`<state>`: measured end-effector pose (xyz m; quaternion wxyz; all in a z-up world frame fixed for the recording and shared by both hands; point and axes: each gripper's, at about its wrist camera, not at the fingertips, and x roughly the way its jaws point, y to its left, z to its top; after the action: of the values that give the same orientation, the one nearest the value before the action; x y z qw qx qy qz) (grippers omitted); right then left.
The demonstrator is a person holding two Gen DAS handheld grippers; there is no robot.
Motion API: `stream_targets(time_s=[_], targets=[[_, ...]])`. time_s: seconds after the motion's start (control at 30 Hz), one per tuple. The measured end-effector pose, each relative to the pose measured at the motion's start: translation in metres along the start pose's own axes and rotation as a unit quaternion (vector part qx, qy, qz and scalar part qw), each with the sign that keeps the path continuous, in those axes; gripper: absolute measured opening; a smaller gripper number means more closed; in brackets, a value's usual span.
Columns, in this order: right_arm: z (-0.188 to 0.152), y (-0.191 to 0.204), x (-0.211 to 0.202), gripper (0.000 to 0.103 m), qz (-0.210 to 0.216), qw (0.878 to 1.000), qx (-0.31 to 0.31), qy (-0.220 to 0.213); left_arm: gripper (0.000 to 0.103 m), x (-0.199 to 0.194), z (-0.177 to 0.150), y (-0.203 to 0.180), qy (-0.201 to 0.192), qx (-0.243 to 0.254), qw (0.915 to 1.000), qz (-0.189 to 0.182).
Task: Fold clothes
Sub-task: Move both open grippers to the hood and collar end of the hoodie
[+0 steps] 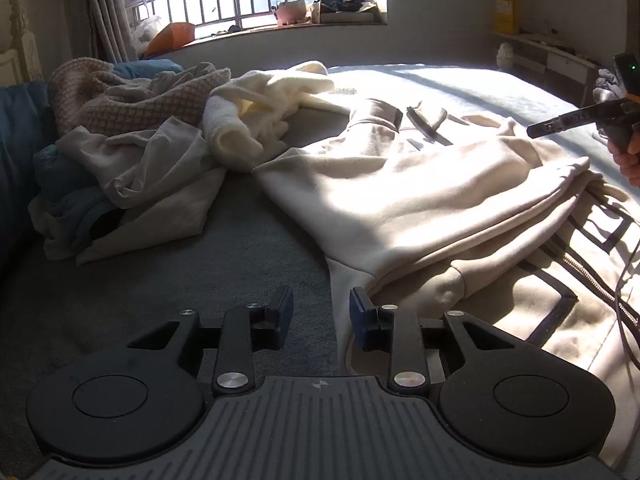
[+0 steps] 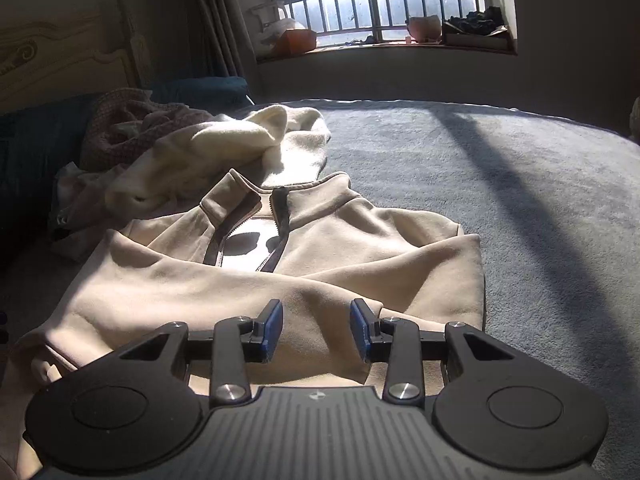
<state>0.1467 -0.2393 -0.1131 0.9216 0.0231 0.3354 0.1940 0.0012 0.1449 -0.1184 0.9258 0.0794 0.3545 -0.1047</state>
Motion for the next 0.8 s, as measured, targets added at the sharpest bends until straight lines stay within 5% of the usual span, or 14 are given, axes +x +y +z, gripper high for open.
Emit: stream_targets(time_s=[0.17, 0.27, 0.67, 0.8], targets=[[-0.004, -0.016, 0.032, 0.036, -0.016, 0.999, 0.047, 0.018, 0.032, 0.030, 0.013, -0.002, -0.004, -0.020, 0.9996, -0.020], [-0.014, -0.021, 0.048, 0.026, -0.032, 0.998, 0.029, 0.044, 0.033, 0.049, 0.021, -0.003, -0.007, -0.032, 0.9990, -0.032], [0.011, 0.014, 0.033, 0.027, 0.015, 0.999, -0.040, 0.017, 0.034, 0.106, 0.047, -0.005, -0.021, -0.069, 0.9957, -0.058], [-0.008, -0.006, 0.066, 0.026, -0.018, 0.998, -0.019, 0.054, 0.042, 0.121, 0.052, -0.004, -0.027, -0.082, 0.9945, -0.060]])
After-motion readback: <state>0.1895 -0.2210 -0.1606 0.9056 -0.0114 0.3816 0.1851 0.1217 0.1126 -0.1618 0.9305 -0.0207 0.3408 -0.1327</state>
